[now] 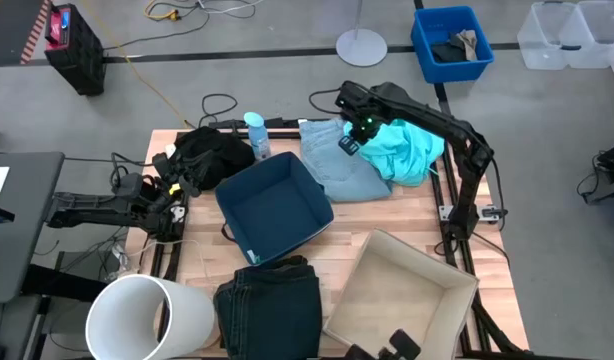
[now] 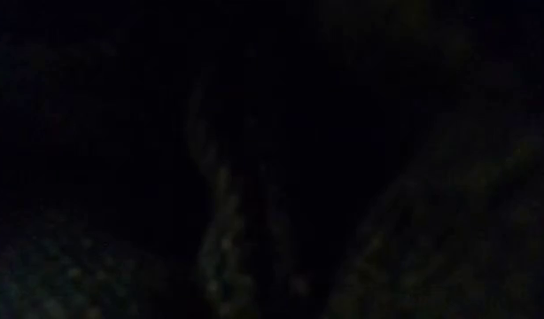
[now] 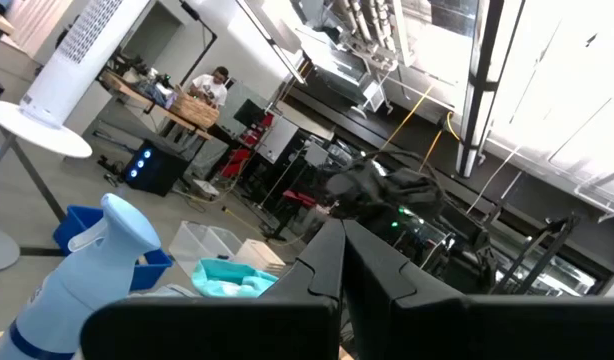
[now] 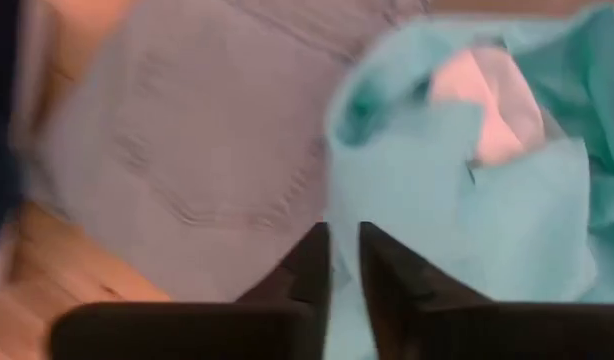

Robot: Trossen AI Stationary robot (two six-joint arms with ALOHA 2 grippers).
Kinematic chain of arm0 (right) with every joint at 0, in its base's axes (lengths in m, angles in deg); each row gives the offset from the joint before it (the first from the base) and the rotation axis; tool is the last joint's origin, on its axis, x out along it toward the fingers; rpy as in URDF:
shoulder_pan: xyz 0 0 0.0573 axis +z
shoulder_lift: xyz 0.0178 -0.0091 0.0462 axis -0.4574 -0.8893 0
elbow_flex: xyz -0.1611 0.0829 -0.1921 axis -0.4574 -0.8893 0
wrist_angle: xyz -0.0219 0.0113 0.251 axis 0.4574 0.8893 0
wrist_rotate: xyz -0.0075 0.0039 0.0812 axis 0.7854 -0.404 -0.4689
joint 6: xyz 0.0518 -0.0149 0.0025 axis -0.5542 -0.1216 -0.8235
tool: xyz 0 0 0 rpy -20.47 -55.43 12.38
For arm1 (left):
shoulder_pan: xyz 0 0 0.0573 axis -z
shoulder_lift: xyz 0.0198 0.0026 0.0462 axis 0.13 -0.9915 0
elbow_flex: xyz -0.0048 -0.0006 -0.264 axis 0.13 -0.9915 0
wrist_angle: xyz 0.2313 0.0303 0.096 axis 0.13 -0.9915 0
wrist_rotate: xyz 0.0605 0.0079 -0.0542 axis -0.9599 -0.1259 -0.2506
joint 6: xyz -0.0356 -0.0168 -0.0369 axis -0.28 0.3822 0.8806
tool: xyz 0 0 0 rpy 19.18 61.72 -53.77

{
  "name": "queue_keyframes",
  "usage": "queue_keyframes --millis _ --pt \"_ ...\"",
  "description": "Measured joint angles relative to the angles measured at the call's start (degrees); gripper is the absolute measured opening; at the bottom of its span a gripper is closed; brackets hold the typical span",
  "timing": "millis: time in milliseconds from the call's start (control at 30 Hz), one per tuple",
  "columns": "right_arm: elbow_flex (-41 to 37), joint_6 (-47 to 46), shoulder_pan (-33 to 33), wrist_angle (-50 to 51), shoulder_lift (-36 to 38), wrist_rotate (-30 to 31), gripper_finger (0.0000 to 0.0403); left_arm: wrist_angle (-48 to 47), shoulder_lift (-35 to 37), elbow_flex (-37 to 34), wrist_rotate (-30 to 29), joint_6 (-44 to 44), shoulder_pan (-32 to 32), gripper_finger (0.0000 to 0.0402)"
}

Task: Sort clothes
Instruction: Put the light blue shorts into the brown laundry organizer

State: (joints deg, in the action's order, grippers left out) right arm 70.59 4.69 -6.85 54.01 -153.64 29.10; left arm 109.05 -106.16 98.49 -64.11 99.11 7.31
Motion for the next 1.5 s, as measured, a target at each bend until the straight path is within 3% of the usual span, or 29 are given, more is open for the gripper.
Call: queue_keyframes --millis 200,367,500,1167,1500 --pt "0.8 -1.5 0.3 -1.0 -2.4 0.2 0.0216 0.0 0.0 0.0 -0.2 -0.1 0.0 0.0000" --pt "0.6 -1.4 -0.7 3.8 -7.8 2.1 0.0242 0.0 0.0 0.0 -0.2 -0.1 0.0 0.0000" --pt "0.7 -1.6 -0.5 1.9 -7.6 5.9 0.0237 0.0 0.0 0.0 -0.2 0.6 0.0 0.0000" --pt "0.6 3.6 -2.2 2.1 -7.6 2.7 0.0182 0.0 0.0 0.0 -0.1 0.9 0.0 0.0000" --pt "0.6 3.6 -2.3 2.1 -7.6 4.0 0.0092 0.0 0.0 0.0 0.1 0.9 0.0 0.0000"
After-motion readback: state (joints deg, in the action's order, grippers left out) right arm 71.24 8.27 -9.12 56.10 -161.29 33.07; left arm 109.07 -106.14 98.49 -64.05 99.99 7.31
